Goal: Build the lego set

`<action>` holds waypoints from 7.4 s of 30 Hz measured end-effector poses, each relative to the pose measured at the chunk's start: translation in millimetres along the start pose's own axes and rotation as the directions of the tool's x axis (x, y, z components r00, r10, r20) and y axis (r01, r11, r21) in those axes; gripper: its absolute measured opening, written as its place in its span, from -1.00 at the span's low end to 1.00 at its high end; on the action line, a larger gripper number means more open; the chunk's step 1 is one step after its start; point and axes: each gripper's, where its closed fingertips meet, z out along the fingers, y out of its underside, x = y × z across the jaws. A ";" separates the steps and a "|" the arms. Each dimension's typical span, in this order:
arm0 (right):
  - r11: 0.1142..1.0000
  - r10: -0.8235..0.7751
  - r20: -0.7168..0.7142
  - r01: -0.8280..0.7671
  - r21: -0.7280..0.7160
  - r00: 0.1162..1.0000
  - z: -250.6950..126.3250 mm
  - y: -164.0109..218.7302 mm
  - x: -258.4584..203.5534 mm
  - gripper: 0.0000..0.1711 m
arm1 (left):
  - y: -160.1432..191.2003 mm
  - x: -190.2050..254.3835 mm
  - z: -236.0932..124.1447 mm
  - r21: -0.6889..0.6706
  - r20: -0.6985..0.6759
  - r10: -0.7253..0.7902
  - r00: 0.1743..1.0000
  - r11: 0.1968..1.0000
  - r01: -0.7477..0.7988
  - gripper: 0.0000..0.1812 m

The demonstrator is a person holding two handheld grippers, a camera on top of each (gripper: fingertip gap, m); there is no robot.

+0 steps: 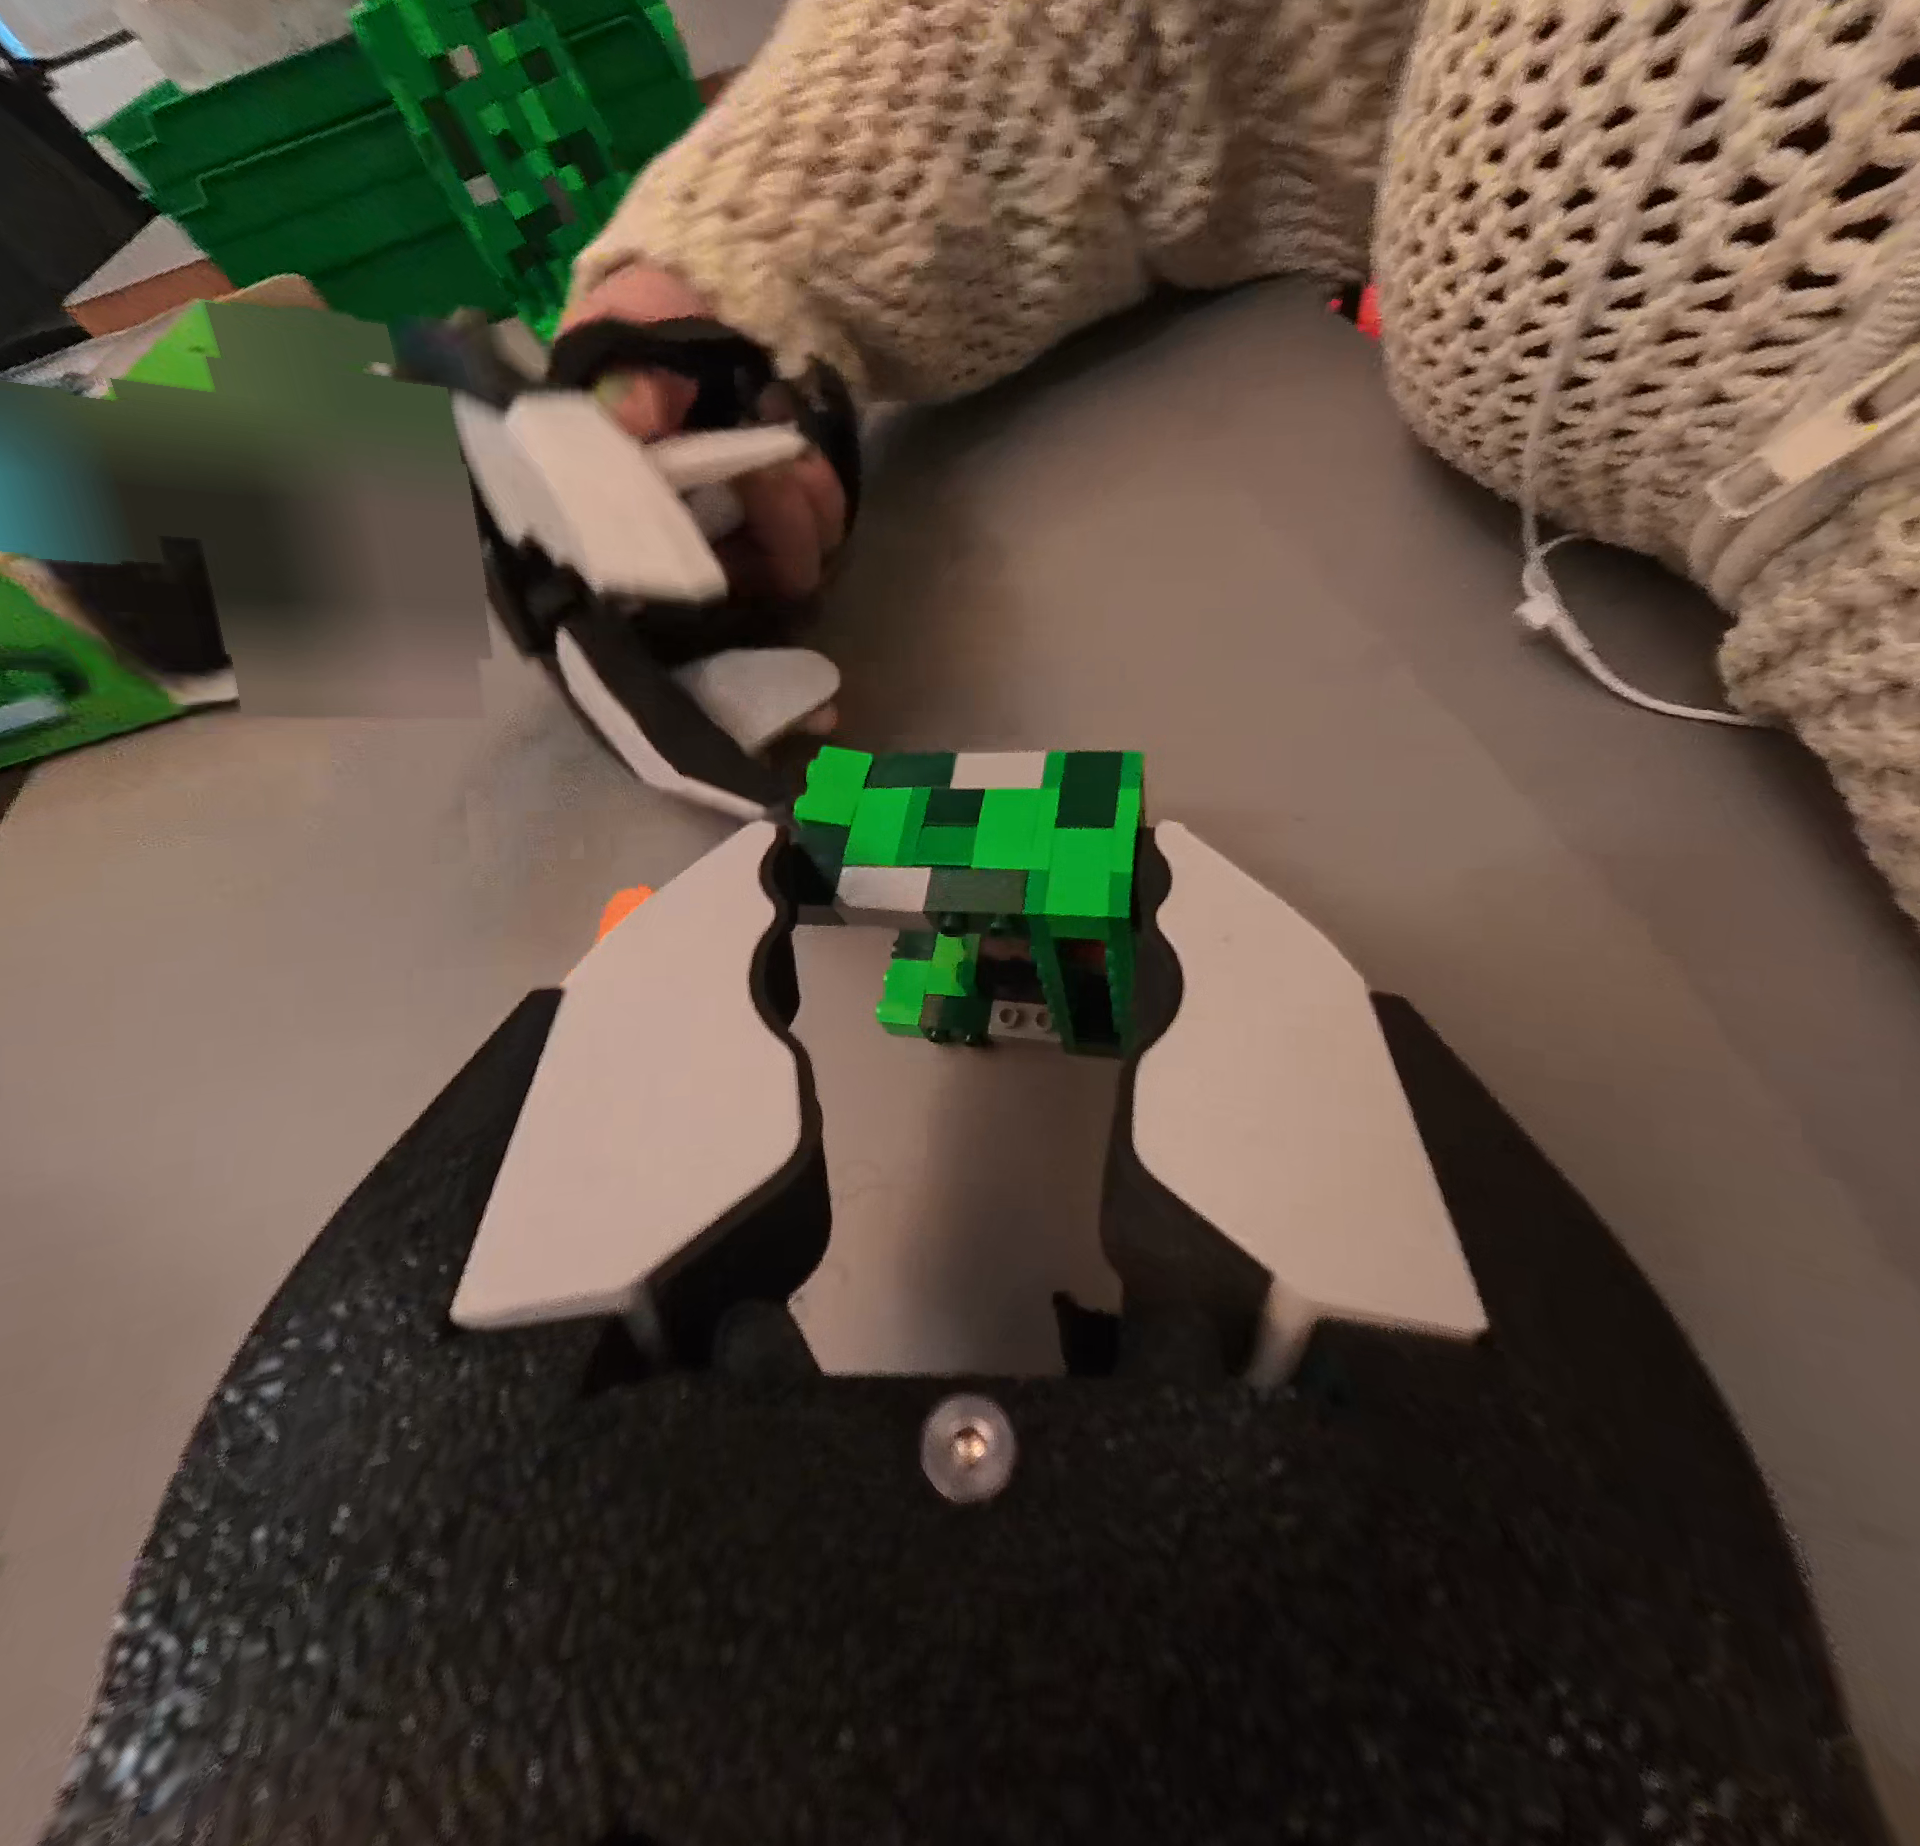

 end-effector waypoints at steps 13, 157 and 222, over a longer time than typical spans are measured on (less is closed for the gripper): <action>0.463 -0.771 -0.626 0.778 -0.424 0.118 28.9 11.2 2.7 0.04 | 3.4 -16.9 2.0 -0.016 0.169 -0.046 0.985 0.999 0.050 -0.31; 0.493 -0.829 -0.524 0.699 -0.518 0.197 36.1 17.1 20.8 -0.15 | 5.5 -8.0 4.6 -0.146 0.095 -0.073 0.993 0.985 0.087 -0.31; -0.207 -0.767 -0.152 0.464 -0.861 -0.624 16.7 32.2 26.8 -0.04 | -0.9 -18.7 10.4 -0.019 0.169 -0.092 0.981 0.995 0.096 -0.31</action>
